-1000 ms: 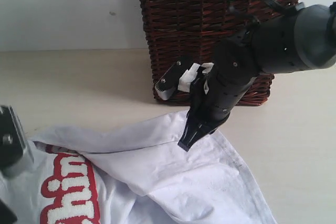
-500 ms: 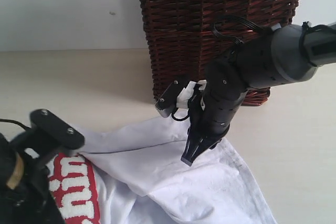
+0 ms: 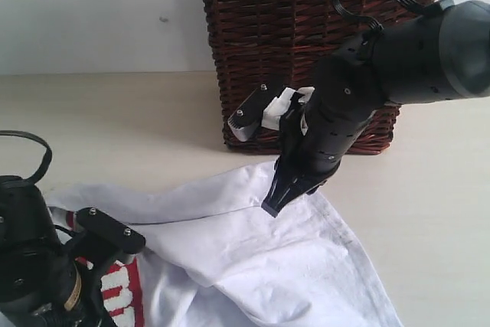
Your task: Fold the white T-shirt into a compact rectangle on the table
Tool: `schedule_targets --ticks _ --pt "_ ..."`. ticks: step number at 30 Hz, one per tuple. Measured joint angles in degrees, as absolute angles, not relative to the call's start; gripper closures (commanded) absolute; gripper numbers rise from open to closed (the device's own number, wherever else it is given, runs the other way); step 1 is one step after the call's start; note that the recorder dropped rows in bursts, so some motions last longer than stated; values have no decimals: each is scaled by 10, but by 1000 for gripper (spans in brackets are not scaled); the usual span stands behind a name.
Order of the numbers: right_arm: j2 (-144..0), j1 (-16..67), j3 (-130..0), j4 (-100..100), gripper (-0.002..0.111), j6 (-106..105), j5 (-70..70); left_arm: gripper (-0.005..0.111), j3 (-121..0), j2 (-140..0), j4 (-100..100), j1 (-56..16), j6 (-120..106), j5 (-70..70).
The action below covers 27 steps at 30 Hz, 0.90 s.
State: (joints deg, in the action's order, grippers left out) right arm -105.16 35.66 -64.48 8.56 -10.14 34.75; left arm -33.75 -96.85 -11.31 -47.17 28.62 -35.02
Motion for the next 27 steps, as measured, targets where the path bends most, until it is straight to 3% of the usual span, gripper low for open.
schedule_targets --ticks 5,11,15,20,27 --pt "-1051 357 -645 87 84 -101 346 107 -324 -966 -210 -456 421 -357" --pt "-1051 357 -645 87 84 -101 354 107 -294 -1002 -403 -384 618 -467" --pt "-1051 357 -645 87 78 -105 344 107 -287 -1005 -425 -363 644 -453" --pt "-1051 374 -645 83 71 -165 314 107 -264 -974 -408 -357 553 -388" --pt "-1051 419 -645 81 70 -284 228 107 -242 -917 -266 -352 268 -315"
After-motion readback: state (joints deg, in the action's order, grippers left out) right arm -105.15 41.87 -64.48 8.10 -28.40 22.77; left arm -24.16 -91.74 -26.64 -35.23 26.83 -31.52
